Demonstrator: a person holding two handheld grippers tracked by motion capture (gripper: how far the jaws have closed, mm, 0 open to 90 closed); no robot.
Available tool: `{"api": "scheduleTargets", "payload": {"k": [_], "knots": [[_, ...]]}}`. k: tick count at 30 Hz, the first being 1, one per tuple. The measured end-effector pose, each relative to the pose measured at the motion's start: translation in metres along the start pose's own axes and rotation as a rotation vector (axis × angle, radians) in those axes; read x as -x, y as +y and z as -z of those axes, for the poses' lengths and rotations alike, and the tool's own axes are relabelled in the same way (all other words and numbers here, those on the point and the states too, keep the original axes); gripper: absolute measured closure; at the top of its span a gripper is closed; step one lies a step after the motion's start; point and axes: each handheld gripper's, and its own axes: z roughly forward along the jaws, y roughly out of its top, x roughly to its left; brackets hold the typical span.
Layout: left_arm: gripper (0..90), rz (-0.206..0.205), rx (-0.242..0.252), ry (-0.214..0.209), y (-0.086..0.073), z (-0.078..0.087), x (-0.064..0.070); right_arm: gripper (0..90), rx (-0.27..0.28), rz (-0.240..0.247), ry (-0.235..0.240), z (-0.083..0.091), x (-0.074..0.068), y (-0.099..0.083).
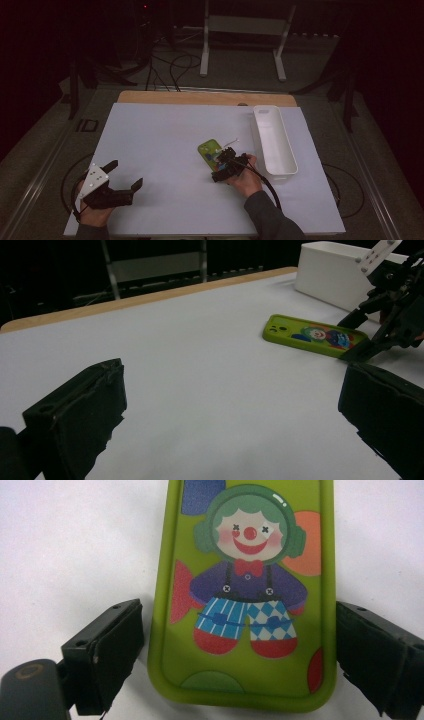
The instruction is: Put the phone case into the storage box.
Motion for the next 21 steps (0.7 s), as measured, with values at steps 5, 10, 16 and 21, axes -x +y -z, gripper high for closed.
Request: {"api": "scheduleTargets", "payload": {"k": [5, 10, 16, 21], "knots": [[0.0, 0.003, 0.001, 0.000, -0.0001, 0.0001, 0.0000, 13.5, -0.006, -0.007, -0.002, 0.0014, 0.0000, 0.0003], [0.0, -0.001, -0.001, 0.001, -0.0001, -0.0001, 0.0002, 14.7, -0.005, -0.009, -0.003, 0.0023, 0.0005, 0.0002], [0.0, -0.001, -0.005, 0.002, -0.0002, -0.0002, -0.0001, 15.4, -0.002, -0.014, -0.002, 0.0033, 0.0007, -0.0004], [0.0, -0.001, -0.005, 0.002, -0.0003, -0.0003, -0.0002, 15.5, 0.017, -0.021, -0.004, 0.0045, 0.0004, -0.0019]]}}
